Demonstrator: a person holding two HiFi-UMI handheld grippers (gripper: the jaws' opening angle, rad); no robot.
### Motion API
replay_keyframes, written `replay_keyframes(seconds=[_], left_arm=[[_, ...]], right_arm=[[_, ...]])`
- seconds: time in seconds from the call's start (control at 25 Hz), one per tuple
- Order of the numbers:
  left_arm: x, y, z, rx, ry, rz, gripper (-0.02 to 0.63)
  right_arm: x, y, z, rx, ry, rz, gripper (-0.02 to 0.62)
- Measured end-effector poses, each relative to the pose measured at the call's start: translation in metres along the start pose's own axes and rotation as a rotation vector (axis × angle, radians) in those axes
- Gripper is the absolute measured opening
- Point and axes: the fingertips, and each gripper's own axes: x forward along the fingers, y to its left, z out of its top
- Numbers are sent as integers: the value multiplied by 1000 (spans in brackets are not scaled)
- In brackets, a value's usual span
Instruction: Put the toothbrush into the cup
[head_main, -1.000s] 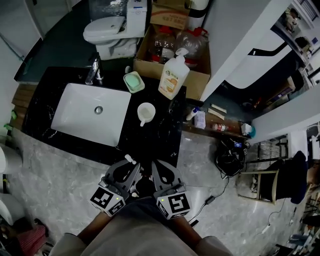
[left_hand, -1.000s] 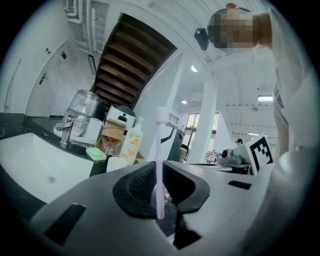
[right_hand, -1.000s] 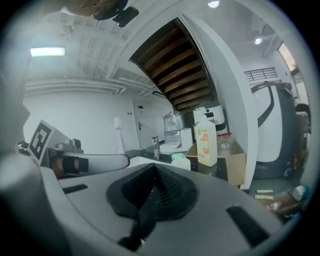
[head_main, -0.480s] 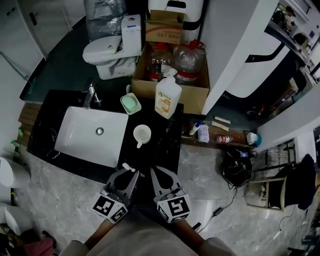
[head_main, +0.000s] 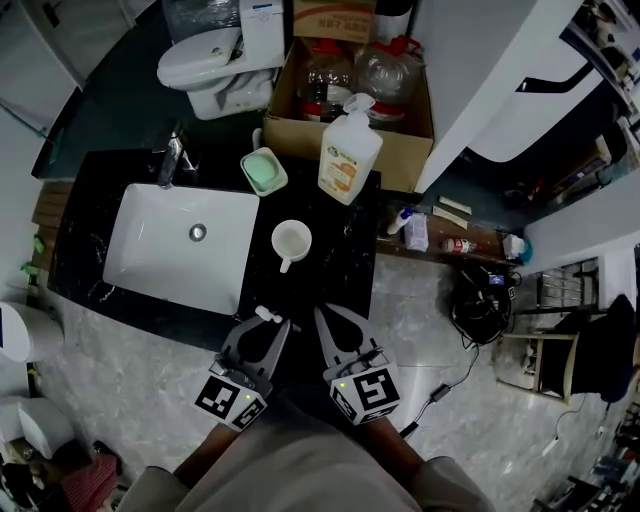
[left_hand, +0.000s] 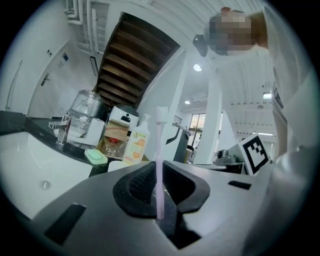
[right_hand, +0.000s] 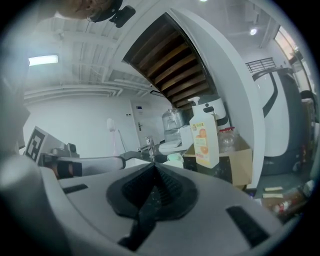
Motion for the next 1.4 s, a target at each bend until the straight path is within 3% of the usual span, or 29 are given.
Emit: replay_keyframes(seconds=[0.32, 0.68, 1.0, 1.4], left_arm=[[20, 38, 9, 4, 4, 10, 44], [47, 65, 22, 29, 33, -40, 44], [59, 70, 45, 30, 11, -45, 44], [74, 91, 70, 60, -48, 7, 44]], right_arm=[[25, -10, -9, 25, 47, -20, 6], [41, -28, -15, 43, 76, -90, 6], [51, -25, -14, 31, 82, -70, 6], [59, -24, -13, 20, 92, -41, 6]])
